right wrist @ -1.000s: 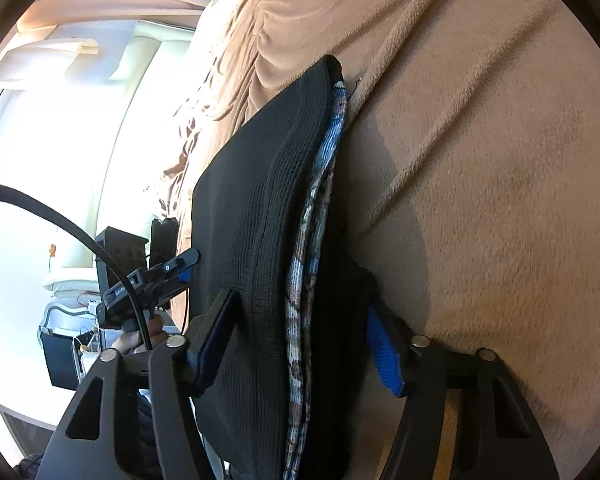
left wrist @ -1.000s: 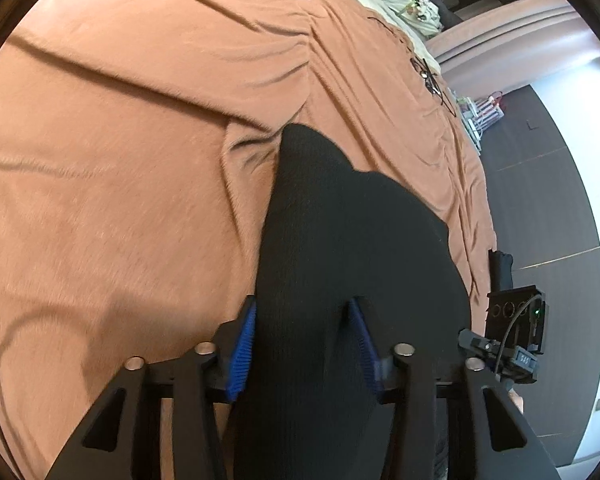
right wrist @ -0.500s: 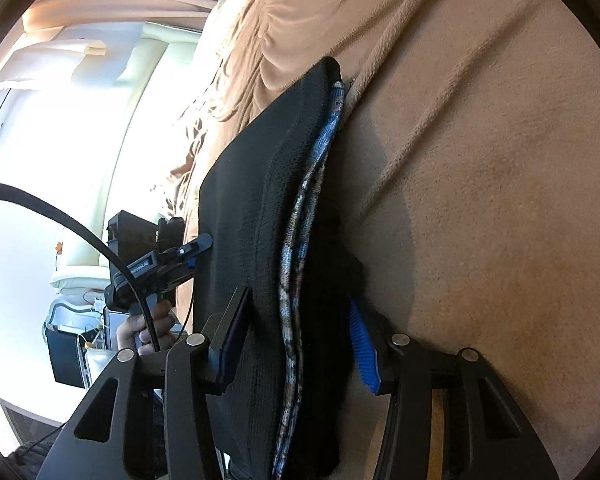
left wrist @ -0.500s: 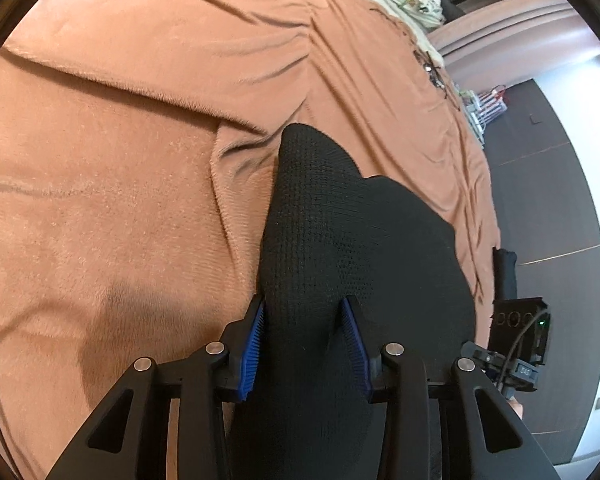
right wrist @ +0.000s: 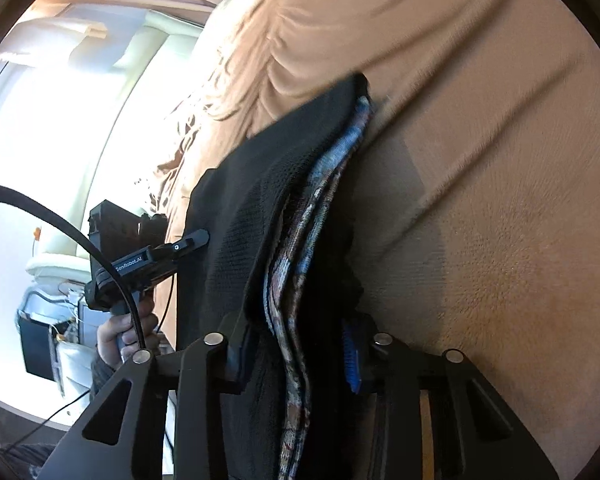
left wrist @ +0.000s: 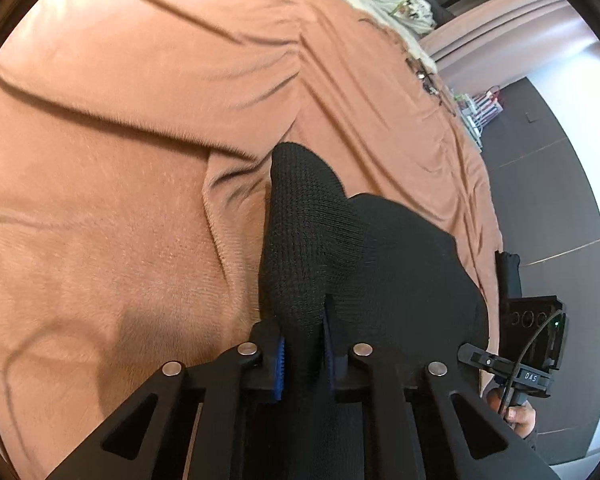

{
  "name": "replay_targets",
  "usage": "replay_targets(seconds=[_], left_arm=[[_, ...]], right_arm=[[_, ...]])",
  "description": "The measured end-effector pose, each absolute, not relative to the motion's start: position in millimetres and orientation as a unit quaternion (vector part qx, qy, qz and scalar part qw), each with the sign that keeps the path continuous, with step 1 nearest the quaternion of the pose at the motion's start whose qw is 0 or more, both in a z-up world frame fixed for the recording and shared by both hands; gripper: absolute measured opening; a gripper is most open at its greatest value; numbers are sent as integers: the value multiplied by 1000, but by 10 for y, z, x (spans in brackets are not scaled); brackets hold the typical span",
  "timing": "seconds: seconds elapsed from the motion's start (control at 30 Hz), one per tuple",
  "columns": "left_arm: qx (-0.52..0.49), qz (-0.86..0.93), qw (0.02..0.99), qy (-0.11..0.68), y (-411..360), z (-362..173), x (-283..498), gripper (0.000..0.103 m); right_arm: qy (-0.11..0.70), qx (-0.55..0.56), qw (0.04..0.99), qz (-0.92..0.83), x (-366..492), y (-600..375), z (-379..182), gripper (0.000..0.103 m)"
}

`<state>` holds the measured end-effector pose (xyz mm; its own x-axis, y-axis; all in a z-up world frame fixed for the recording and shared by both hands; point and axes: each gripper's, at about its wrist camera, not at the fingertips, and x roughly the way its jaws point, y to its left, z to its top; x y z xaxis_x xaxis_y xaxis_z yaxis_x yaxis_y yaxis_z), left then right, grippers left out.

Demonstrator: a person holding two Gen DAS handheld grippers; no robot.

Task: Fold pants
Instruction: 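Close the right tool on the patterned edge while the left tool grips the end, then lift the folded shorts with both tools and carry them toward the bed's headboard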

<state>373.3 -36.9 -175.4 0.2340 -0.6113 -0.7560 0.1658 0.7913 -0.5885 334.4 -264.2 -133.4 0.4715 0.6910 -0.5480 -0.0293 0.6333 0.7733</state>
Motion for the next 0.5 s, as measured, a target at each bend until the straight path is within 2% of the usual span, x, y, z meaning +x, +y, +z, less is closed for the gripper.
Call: replay_targets(seconds=[0.5], left_arm=[[-189, -273, 817, 472, -183, -935, 3160, 9]], right_arm=[[386, 273, 852, 226, 2743, -2197, -509, 27]])
